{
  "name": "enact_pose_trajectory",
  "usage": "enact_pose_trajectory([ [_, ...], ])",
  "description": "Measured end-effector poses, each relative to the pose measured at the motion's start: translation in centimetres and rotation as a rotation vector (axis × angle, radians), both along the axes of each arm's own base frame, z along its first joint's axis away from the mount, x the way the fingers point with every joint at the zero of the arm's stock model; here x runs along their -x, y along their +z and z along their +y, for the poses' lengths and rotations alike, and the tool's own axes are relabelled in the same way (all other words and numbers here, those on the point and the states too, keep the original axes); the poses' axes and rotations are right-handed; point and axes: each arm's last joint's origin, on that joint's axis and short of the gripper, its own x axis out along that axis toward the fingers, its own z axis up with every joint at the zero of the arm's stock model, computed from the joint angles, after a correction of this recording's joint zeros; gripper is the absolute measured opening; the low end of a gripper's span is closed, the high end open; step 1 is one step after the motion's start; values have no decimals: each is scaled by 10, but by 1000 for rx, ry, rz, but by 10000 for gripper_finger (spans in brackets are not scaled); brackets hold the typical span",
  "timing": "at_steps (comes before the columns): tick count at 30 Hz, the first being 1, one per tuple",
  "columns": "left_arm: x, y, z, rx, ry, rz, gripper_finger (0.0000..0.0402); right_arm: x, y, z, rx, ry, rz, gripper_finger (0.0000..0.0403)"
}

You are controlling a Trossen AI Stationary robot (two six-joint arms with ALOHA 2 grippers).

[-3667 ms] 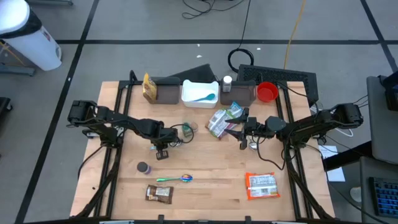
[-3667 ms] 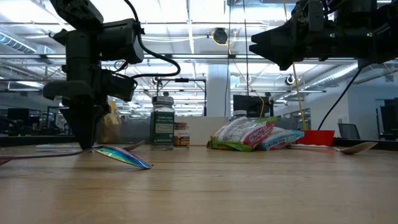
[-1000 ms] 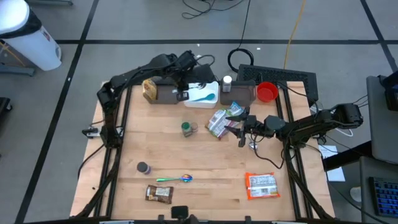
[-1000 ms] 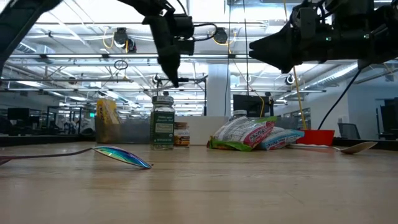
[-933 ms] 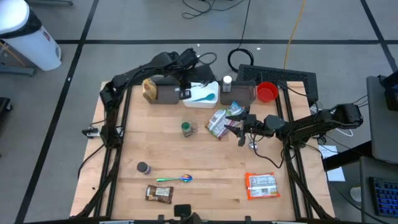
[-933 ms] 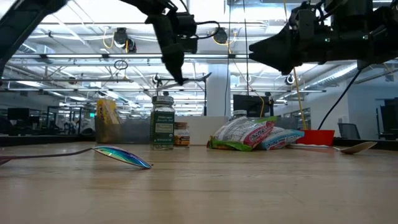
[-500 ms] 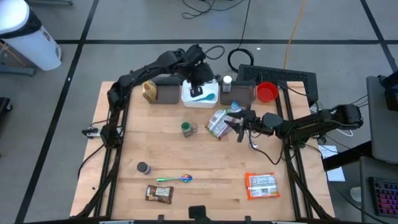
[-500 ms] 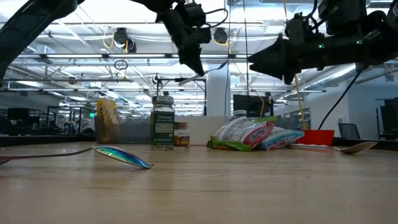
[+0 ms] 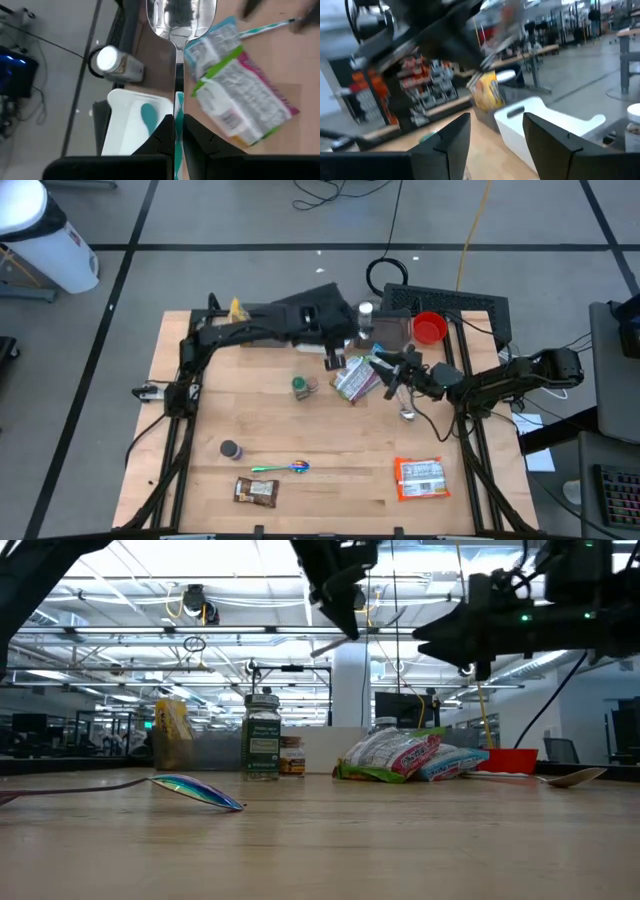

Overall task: Pick & Place Food Item
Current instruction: Put the bottom white and blue spoon into the white bin

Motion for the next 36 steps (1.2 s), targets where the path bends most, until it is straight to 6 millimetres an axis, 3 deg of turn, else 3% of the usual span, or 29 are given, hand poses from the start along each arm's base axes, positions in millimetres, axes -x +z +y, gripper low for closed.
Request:
enact_pose_trajectory([
  [7, -7, -5, -35, -100, 64, -18, 14, 13, 5, 7, 6, 82, -164, 177],
  [11, -10, -24, -42, -128, 84, 4, 14, 12, 10, 12, 24, 153, -204, 177],
  [16, -13, -40, -44, -120, 98, 4, 14, 10, 8, 11, -16, 104, -176, 172],
  [36, -19, -36, -71, -178, 6, -37, 14, 10, 7, 10, -24, 84, -172, 171],
])
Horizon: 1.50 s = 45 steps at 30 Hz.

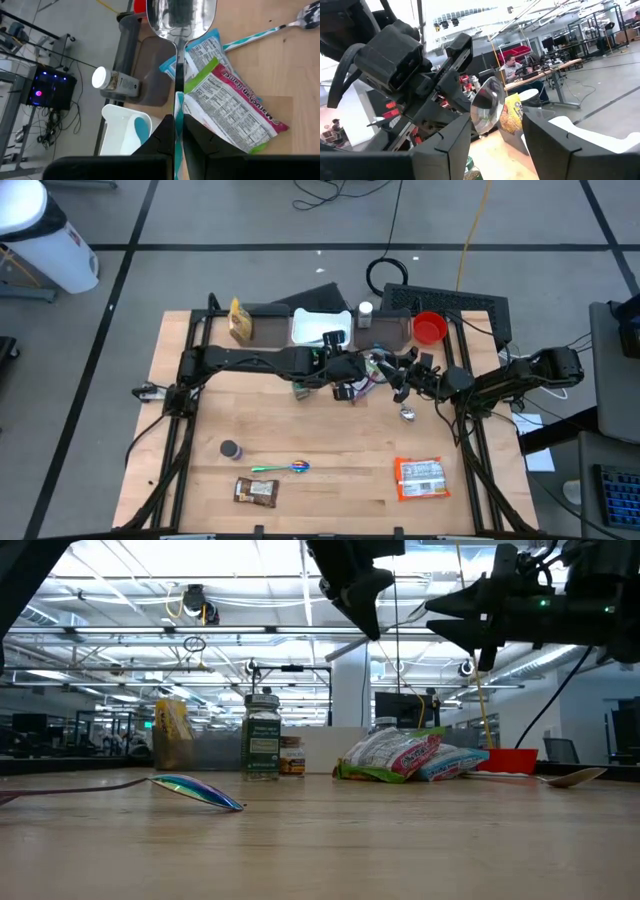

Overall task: Pick & Place Food Item
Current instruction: Put the bottom white and blue spoon into the white bin

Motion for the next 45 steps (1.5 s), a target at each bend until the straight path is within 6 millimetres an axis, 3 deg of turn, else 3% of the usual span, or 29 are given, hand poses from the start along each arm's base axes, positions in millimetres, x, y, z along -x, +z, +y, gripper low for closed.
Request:
enact_pose_trajectory([
  [12, 0, 0, -6, -10, -35, 16, 14, 0, 1, 0, 3, 7, -7, 143],
  [28, 1, 0, -7, 9, -57, 21, 14, 0, -2, -1, -13, -22, 13, 10],
  [45, 1, 0, -10, 31, -81, 31, 40, 0, -2, 0, -2, -9, 19, 2],
])
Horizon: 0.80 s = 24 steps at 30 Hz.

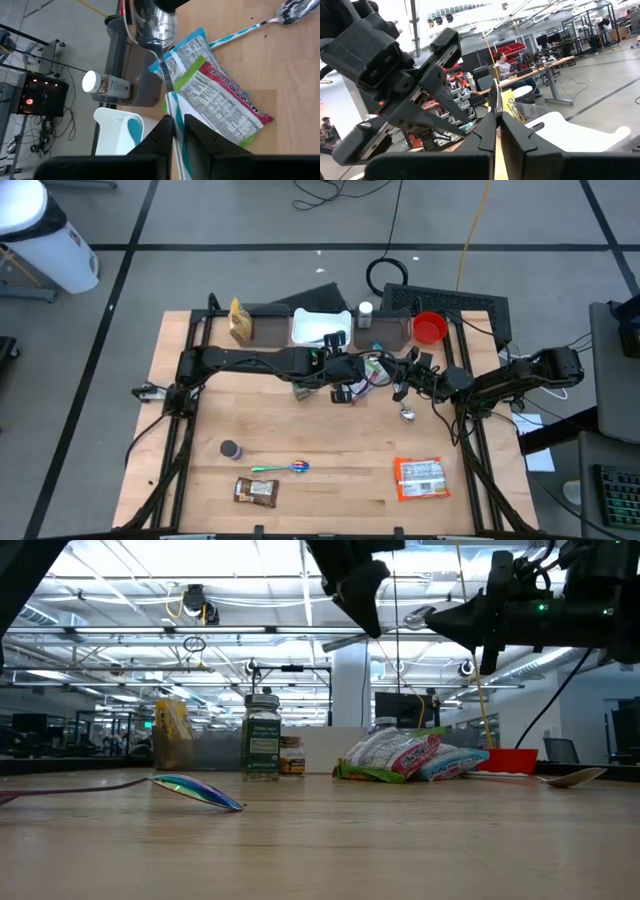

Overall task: Pick & Place Food Item
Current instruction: Put the bottom white and blue spoon into the white bin

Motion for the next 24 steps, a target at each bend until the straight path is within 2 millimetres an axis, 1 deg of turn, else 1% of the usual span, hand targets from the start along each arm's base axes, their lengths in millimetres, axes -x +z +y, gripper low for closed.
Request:
enact_pose_trajectory([
  [7, 0, 0, 0, 6, -5, 1, 43, 0, 0, 0, 2, 2, -1, 1],
  [12, 0, 0, 1, -1, 10, -3, 16, 0, 0, 0, 2, 1, -1, 1],
  [15, 0, 0, 1, -18, 27, -5, 16, 0, 0, 0, 2, 3, -1, 5],
  [18, 0, 0, 1, -35, 35, -3, 16, 0, 0, 0, 6, 8, -1, 17],
  [24, 0, 0, 6, -45, 38, 3, 15, 0, 1, 1, 31, 21, -1, 54],
])
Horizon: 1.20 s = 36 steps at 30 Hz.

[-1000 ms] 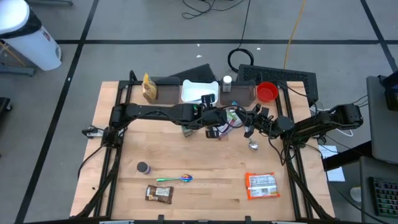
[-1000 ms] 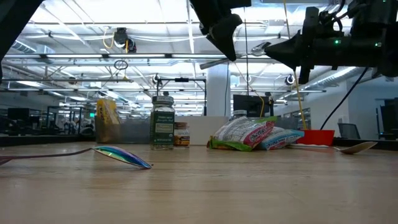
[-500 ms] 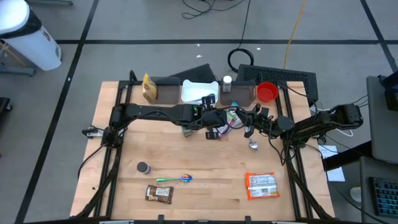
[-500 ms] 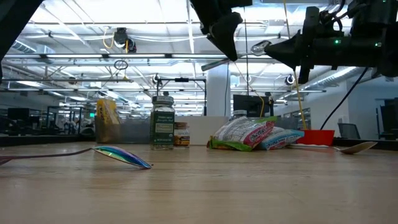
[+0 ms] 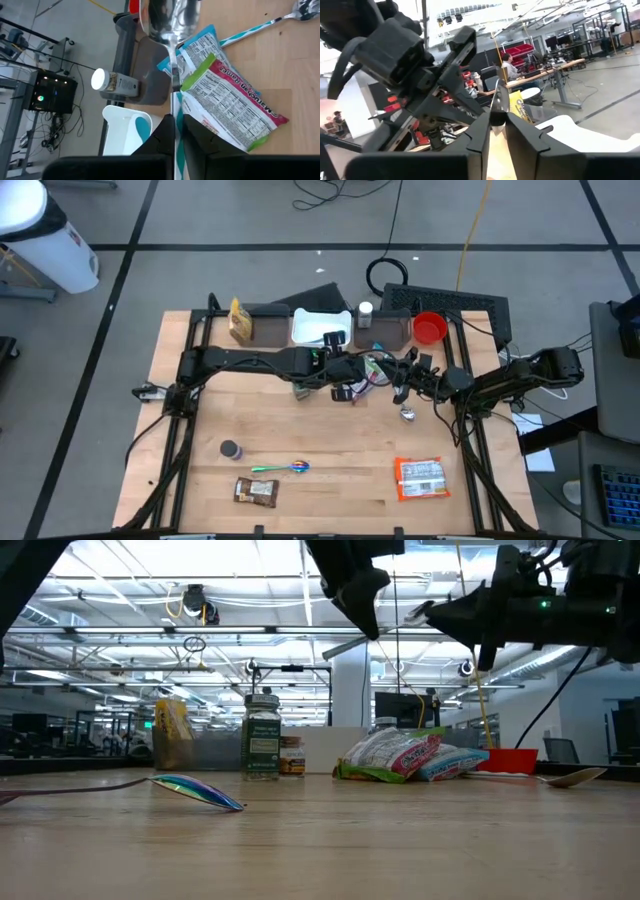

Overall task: Pick & Place Food Item
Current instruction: Put the bottom white and blue spoon into the white bin

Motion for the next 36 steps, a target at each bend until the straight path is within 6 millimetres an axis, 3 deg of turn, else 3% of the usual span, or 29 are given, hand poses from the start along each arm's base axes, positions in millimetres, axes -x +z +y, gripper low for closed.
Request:
enact_pose_trajectory([
  [12, 4, -3, 19, -30, 43, 52, 13, 0, 3, 2, 71, 41, -13, 140],
  [19, 10, -5, 44, -79, 87, 132, 12, 0, 2, 1, 87, 32, 10, 167],
  [28, 29, -1, 106, -59, 134, 216, 12, -1, -1, -2, 86, 17, 43, 165],
  [36, 68, 19, 184, 219, 115, 98, 12, -1, -4, -4, 77, 6, 71, 163],
])
